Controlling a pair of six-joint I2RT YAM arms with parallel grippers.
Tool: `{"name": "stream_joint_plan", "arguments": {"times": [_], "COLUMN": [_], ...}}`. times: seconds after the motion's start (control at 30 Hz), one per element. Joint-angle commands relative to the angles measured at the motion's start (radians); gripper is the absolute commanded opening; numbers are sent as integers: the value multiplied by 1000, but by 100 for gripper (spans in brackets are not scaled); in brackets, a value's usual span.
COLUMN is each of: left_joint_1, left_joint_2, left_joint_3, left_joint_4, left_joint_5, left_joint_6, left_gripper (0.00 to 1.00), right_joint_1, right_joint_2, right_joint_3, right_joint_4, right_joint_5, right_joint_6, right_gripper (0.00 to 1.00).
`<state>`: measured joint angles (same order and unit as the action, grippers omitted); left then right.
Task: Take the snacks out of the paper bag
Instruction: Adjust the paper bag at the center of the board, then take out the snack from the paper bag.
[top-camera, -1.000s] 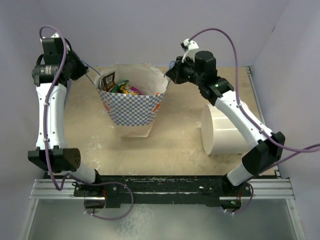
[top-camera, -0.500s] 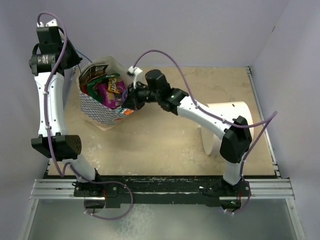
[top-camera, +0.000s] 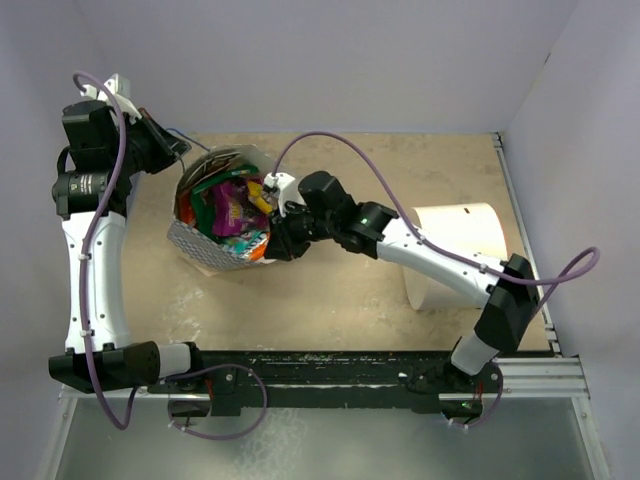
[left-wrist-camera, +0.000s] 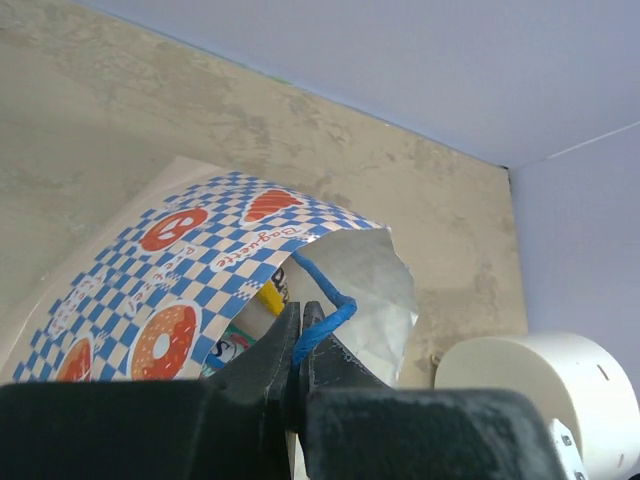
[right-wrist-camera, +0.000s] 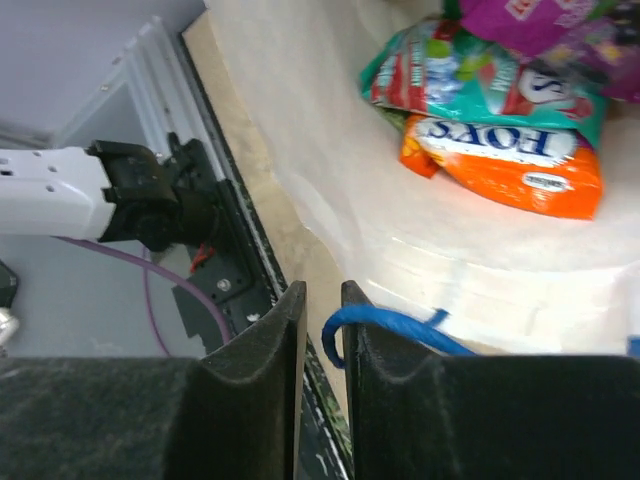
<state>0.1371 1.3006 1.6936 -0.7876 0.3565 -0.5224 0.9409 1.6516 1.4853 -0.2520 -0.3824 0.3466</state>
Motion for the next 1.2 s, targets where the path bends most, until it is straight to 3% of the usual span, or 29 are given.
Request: {"name": "stream_joint_plan", "arguments": {"times": [0.0, 0.2, 0.37, 0.53, 0.67, 0.77, 0.9, 1.17], "left_joint_1": [1, 1, 1, 1, 1, 1, 1, -1], "left_joint_2": [-42, -49, -42, -40, -34, -35, -41, -42], "left_joint_3": [-23, -22, -16, -6, 18, 24, 28, 49], "left_joint_4": [118, 106, 83, 53, 6, -11, -21, -39], "left_joint_5": [98, 108, 157, 199, 216, 227, 244, 308], "left_joint_6": [-100, -118, -125, -114, -90, -79, -91, -65], "left_gripper": [0, 0, 0, 0, 0, 0, 0, 0], "right_joint_1": [-15, -51, -66, -66, -64, -63, -63, -64], "right_joint_2": [-75, -149, -223, -266, -357, -360, -186, 78], "right_joint_3": [65, 124, 125, 76, -91, -200, -66, 100], "right_joint_4": [-171, -258, -234, -79, 217, 451, 433, 559], "right_joint_5": [151, 320, 458, 500, 293, 104, 33, -23], "right_joint_6": [-100, -182, -257, -385, -755, -939, -1091, -1187], "right_gripper": [28, 59, 83, 85, 81, 85, 84, 81]}}
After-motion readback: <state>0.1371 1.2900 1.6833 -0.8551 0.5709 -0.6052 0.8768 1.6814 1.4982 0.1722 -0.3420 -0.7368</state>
